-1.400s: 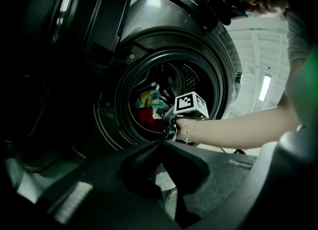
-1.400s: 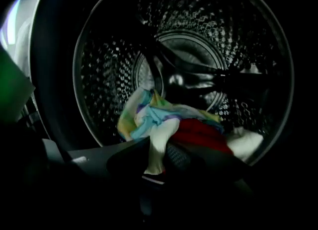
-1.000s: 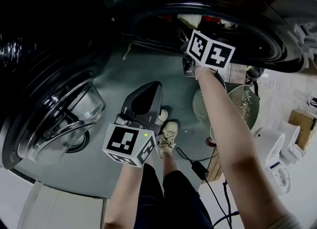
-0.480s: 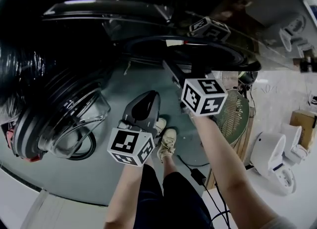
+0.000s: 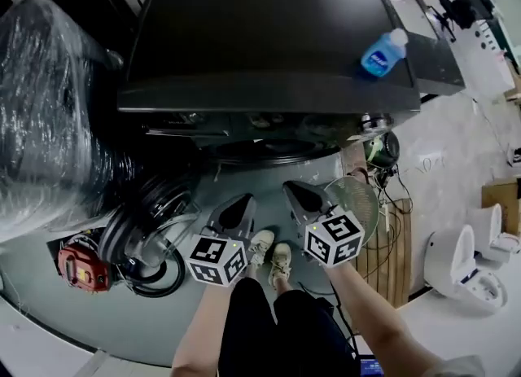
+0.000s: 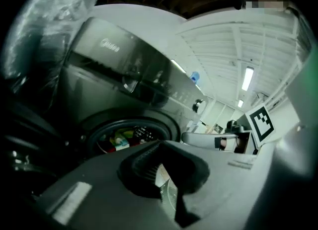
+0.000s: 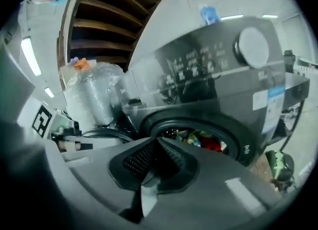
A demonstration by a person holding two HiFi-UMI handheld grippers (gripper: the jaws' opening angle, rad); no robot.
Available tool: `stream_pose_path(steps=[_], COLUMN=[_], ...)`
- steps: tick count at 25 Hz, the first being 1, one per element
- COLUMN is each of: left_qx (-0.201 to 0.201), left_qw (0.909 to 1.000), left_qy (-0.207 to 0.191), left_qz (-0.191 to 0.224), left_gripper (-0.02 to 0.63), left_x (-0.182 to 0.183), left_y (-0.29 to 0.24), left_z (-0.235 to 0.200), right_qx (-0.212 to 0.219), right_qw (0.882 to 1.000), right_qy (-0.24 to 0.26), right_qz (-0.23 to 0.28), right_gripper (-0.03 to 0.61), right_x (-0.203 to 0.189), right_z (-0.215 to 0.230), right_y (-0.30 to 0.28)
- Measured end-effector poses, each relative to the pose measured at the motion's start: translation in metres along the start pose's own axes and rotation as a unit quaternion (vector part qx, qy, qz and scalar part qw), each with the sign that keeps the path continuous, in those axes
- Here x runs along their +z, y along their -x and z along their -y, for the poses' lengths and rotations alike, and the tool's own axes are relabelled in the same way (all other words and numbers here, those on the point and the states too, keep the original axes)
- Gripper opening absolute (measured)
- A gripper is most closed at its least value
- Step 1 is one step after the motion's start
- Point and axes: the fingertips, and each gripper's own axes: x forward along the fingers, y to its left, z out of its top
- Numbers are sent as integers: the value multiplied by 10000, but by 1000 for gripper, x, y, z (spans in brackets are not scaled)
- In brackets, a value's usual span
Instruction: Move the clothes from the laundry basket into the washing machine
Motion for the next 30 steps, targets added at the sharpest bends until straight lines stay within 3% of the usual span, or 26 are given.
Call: stream_pose_path(steps=[4,8,13,17,24,30], left_qx=[-551,-1000,-1292,-1440,-1615,-1725], left_qw=[9974,9924,9856,9762,9689,9642], left_qy=[-457,-705,-998,-1473,-1827,-1975], left_qz=[11,-129,-449,-672,-428,-392], left_gripper=[5,5,5,5,5,5], left_x=[50,69,72,76,106,107], left_y=[14,27,35,30,17,16], left_z=[52,103,149,176,215,227], right_qx=[174,246,-156,-478,-743,-824], right_qw=[9995,9980,9944,9867,9799,9766], right_qy=[-104,186,283,193,213,244], right_qz=[239,547,1001,1539,1842,1970], right_gripper=[29,28,28,28,28,28], right_x=[38,70,110,140,151,149], right_z=[-25,-45,-43,-38,-34,-38], right_y=[64,119,165,199,232,240])
